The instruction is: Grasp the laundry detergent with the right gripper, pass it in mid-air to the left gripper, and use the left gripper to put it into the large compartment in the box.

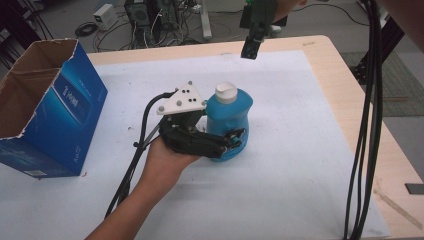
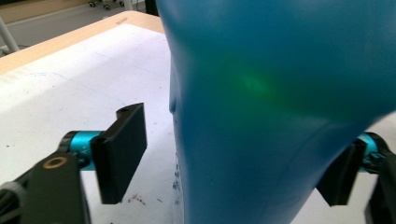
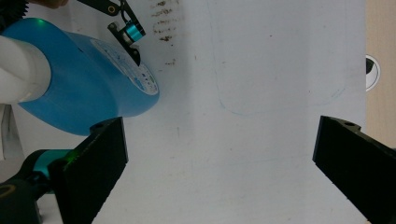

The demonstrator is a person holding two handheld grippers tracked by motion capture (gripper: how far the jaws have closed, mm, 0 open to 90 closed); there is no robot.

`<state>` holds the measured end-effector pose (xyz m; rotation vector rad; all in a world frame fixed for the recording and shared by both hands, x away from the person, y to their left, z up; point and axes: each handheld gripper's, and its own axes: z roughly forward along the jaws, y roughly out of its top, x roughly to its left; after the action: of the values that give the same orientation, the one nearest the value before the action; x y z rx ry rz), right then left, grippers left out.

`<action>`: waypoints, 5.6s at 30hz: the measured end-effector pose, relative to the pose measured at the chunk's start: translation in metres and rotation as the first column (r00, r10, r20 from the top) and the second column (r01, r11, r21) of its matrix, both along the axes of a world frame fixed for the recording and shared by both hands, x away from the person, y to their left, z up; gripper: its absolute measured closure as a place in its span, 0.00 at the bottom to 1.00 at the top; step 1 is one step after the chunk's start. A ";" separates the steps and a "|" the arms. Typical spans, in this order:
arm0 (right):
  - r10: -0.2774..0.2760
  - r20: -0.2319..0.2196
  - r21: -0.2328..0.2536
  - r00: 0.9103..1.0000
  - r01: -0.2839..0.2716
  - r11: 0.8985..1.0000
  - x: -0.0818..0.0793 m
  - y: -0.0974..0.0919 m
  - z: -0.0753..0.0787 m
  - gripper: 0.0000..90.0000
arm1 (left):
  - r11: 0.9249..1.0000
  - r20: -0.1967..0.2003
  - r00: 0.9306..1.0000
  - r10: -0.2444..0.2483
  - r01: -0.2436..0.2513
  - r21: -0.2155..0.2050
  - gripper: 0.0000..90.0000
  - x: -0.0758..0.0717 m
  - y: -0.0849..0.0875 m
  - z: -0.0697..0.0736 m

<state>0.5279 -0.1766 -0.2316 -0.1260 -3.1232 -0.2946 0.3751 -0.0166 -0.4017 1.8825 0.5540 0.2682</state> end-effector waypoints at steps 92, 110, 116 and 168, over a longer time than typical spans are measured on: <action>-0.023 -0.010 -0.019 1.000 0.023 1.000 0.002 0.002 -0.003 0.03 | 0.783 -0.003 0.789 -0.615 0.611 0.113 0.50 0.059 0.042 0.031; -0.031 -0.015 -0.018 0.999 0.031 0.999 0.003 0.000 -0.005 0.03 | 0.760 -0.036 0.769 -0.638 0.637 0.127 0.50 0.058 0.036 0.020; -0.027 -0.013 -0.023 1.000 0.027 0.999 0.003 0.001 -0.005 0.03 | 0.758 -0.039 0.766 -0.641 0.641 0.124 0.49 0.059 0.040 0.018; -0.032 -0.008 -0.024 0.999 0.032 0.999 0.001 0.002 -0.007 0.03 | 0.867 -0.088 0.883 -0.461 0.469 0.170 0.02 0.045 0.055 0.033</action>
<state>0.5289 -0.1749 -0.2382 -0.1768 -3.1193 -0.2568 0.4204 0.0382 -0.3690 2.1435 0.0885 -0.0455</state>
